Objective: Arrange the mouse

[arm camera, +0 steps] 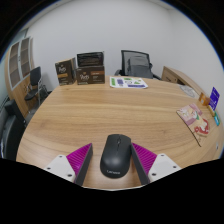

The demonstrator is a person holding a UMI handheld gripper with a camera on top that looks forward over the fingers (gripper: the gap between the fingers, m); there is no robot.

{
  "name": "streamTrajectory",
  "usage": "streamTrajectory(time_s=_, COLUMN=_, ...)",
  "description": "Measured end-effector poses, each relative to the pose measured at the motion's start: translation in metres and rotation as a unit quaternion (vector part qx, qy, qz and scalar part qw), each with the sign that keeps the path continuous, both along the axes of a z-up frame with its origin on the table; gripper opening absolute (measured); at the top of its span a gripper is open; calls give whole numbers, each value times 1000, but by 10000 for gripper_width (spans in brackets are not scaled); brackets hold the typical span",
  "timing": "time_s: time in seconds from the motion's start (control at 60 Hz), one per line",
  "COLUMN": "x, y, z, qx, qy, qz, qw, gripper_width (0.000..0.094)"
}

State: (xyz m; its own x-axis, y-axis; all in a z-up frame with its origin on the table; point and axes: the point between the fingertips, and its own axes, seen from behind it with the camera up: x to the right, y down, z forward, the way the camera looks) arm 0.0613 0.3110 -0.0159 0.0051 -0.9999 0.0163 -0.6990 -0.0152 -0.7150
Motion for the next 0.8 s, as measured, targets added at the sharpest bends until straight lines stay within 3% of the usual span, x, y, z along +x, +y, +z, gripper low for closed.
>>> streamTrajectory(time_s=0.05, x=2, y=1, z=-1, qx=0, qy=0, qz=2, qw=1000, gripper_width=699)
streamTrajectory(time_s=0.117, x=3, y=-2, z=0, qx=0, qy=-1, qz=-1, qw=1000, gripper_width=497)
streamTrajectory(time_s=0.233, x=2, y=0, z=-1, qx=4, qy=5, qz=1, qw=1000, gripper_width=453)
streamTrajectory(time_s=0.317, x=1, y=-1, z=-1, qx=11, qy=8, qz=4, qw=1000, gripper_width=365)
streamTrajectory(time_s=0.45, x=0, y=-8, z=10, qx=3, qy=7, qz=13, qw=1000, gripper_width=317)
streamTrajectory(time_s=0.55, x=9, y=-21, z=49, qx=11, qy=-14, qz=10, qw=1000, gripper_width=318)
streamTrajectory(time_s=0.65, x=38, y=-67, z=115, qx=11, qy=-62, qz=-13, qw=998, gripper_width=318)
streamTrajectory(time_s=0.8, x=89, y=-196, z=179, qx=-16, qy=-102, qz=-70, qw=992, gripper_width=317)
